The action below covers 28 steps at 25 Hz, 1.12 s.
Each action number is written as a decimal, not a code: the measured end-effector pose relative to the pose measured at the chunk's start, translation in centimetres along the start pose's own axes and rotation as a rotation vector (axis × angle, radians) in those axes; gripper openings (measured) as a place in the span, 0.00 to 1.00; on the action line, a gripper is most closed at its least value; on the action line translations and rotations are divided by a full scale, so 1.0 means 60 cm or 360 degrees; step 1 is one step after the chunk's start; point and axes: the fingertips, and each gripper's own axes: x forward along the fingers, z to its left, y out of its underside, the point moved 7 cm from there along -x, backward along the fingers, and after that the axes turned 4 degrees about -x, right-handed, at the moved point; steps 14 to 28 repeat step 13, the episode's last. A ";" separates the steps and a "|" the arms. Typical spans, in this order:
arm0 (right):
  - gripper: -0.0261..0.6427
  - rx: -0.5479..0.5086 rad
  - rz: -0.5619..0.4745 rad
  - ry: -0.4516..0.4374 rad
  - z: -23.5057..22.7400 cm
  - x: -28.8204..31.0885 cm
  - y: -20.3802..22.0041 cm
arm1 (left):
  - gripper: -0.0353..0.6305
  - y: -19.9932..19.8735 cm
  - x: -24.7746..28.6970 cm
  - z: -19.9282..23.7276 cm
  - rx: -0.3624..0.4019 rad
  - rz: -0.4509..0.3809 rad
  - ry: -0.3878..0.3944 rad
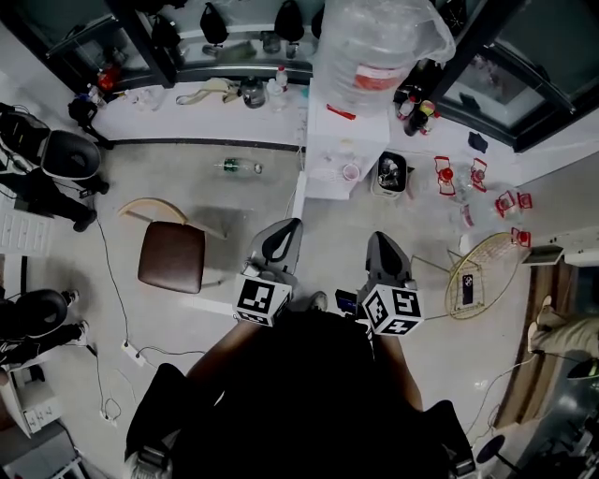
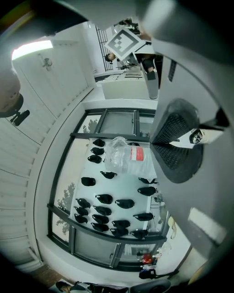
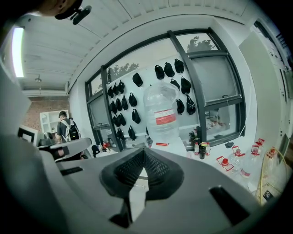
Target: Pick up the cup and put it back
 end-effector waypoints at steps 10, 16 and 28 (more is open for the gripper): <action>0.03 0.0018 0.0006 -0.0001 0.007 0.010 0.006 | 0.06 0.005 -0.003 0.013 -0.0002 0.0011 -0.0003; 0.03 0.0023 0.0013 -0.0005 0.012 0.017 0.009 | 0.06 0.008 -0.003 0.021 -0.0001 0.0014 -0.0006; 0.03 0.0023 0.0013 -0.0005 0.012 0.017 0.009 | 0.06 0.008 -0.003 0.021 -0.0001 0.0014 -0.0006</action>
